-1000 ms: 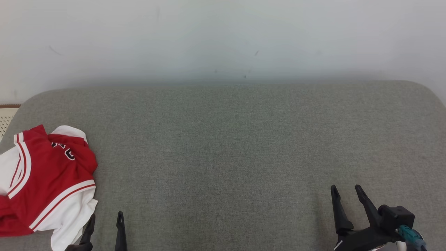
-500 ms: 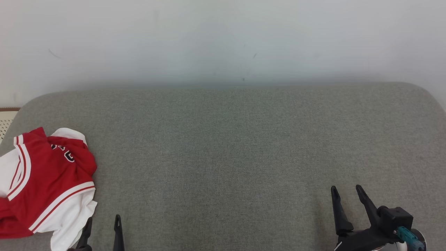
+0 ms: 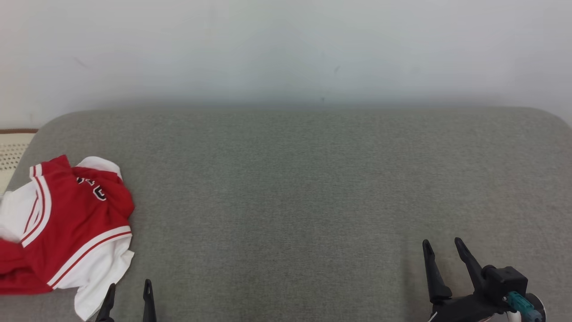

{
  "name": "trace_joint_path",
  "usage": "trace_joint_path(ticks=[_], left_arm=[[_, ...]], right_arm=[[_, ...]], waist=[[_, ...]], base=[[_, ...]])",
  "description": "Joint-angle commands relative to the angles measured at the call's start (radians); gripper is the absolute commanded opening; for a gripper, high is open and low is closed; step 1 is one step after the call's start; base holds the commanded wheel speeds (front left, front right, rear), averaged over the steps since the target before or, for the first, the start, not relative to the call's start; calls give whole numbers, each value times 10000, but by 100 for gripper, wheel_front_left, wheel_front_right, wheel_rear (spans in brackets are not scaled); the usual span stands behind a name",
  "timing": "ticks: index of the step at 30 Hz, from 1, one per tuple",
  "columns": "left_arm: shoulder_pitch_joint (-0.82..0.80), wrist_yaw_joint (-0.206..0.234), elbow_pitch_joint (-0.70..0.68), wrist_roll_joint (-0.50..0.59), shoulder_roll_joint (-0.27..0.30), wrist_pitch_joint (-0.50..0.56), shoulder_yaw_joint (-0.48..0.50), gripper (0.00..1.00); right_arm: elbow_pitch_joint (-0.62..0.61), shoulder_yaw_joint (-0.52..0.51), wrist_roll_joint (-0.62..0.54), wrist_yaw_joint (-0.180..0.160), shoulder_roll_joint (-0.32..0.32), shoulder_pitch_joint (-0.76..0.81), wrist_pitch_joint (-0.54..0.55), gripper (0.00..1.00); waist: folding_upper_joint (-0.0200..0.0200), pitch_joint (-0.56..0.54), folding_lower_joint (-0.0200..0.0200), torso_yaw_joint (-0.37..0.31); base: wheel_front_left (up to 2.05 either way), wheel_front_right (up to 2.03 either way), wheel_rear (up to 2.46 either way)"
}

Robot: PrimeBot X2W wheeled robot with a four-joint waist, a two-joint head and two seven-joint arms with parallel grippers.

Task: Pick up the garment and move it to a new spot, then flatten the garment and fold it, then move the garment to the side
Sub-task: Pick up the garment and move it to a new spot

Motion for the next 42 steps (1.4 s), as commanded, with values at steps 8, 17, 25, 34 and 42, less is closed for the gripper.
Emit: trace_joint_path(ticks=[8,17,25,34,42], left_arm=[[186,-146,247,-210,-5,-45,454,100],[303,-309,404,-208,-7,-45,730,100],[414,-477,485,-444,-13,-34,960,100],[-1115,-1605,1335,-894,185,-34,1333,100],[-3895,-2161,2514,-1599,1345,-34,42,100]], right_arm=[[-77,539,44,7,-101,-5,-8,100],[-10,1080,104,7,-126,-236,-7,100],[24,1351,148,7,-85,-417,-7,100],[-45,1460,241,6,-550,-721,-7,100],[-265,1357,309,7,-1060,-1176,-7,100]], waist=[[-1,47,0,1796],[-1,154,0,3826],[-1,322,0,4606],[-1,1221,0,3907],[-1,2357,0,3032]], base=[[0,0,0],[0,0,0],[0,0,0],[0,0,0],[0,0,0]])
